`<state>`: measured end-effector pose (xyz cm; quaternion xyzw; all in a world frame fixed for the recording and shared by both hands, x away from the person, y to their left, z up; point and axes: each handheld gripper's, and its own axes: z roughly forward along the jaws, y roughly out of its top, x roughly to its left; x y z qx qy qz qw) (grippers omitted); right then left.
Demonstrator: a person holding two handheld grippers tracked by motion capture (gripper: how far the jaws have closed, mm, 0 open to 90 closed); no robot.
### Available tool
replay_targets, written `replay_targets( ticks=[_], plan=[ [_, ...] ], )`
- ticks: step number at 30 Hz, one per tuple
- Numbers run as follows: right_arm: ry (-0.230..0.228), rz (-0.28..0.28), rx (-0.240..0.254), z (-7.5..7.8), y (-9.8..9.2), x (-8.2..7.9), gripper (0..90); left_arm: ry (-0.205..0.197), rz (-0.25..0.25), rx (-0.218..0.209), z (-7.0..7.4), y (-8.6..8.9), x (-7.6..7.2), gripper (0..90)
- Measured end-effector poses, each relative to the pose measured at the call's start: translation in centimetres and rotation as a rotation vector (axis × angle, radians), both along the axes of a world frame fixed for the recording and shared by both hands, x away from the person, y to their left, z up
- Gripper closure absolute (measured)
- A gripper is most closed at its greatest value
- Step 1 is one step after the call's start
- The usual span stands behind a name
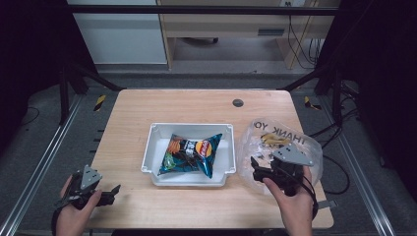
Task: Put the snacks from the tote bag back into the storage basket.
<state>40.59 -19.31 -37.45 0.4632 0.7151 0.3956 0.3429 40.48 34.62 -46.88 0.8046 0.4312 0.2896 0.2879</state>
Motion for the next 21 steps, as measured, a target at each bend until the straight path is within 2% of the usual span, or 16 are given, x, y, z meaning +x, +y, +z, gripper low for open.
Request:
replay_targets(
  ticks=[5,14,21],
  plan=[
    [0.028,-0.027,0.011,-1.3,-1.1,-0.3,8.3,0.001,0.002,-0.003,0.0,0.1,0.0,3.6],
    [0.109,-0.059,-0.013,-4.4,-2.5,-0.2,8.4,-0.003,0.0,-0.006,0.0,0.0,0.0,3.6],
    [0.164,-0.072,-0.048,-5.7,-3.0,1.0,7.8,0.002,-0.009,-0.003,0.0,-0.1,0.0,3.7]
  ],
)
